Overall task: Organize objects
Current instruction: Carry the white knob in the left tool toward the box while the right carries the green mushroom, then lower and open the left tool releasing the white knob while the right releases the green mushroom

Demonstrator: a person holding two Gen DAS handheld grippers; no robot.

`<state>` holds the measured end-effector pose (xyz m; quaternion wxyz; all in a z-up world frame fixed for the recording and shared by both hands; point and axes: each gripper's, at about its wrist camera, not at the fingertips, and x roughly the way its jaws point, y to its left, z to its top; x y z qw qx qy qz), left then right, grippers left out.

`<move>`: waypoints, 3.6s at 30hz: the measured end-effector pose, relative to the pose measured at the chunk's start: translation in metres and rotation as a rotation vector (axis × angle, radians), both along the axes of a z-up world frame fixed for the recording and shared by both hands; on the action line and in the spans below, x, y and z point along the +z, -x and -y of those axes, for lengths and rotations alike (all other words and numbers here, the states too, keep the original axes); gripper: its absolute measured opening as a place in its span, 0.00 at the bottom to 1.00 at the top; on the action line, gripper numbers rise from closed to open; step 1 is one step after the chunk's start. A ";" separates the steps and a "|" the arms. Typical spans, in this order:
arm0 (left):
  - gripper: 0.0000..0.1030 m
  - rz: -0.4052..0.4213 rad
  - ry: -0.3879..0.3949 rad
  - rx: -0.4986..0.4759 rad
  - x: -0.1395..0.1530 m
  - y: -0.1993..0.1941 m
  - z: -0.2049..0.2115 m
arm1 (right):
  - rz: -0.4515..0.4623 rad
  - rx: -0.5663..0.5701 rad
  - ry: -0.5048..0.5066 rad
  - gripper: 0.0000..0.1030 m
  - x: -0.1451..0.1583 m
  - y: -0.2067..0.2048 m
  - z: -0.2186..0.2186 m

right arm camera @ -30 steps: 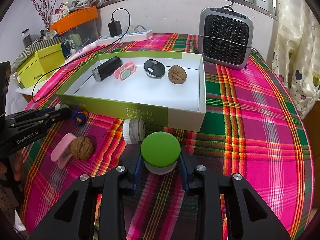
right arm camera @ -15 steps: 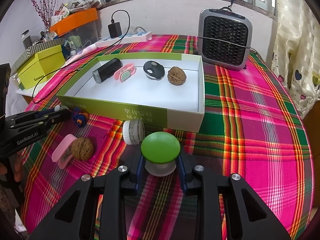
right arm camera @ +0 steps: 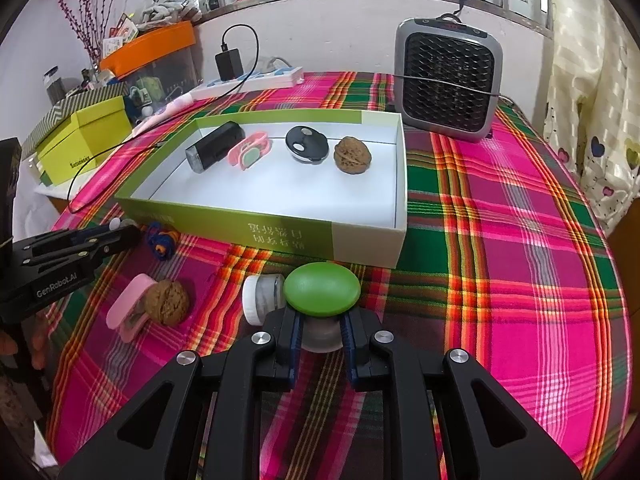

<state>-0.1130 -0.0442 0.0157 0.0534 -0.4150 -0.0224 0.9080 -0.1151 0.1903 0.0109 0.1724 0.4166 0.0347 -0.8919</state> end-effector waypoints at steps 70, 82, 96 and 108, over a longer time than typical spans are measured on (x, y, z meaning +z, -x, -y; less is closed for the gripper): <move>0.22 -0.005 0.029 -0.092 0.010 0.078 -0.022 | 0.031 0.159 0.048 0.18 0.009 0.111 0.064; 0.22 0.005 0.044 -0.098 0.006 0.083 -0.026 | 0.042 0.167 0.017 0.18 0.004 0.119 0.076; 0.22 0.005 0.050 -0.099 0.005 0.084 -0.026 | 0.033 0.166 0.002 0.18 0.003 0.118 0.079; 0.23 0.004 0.051 -0.100 0.005 0.084 -0.027 | 0.034 0.176 -0.003 0.18 0.004 0.114 0.081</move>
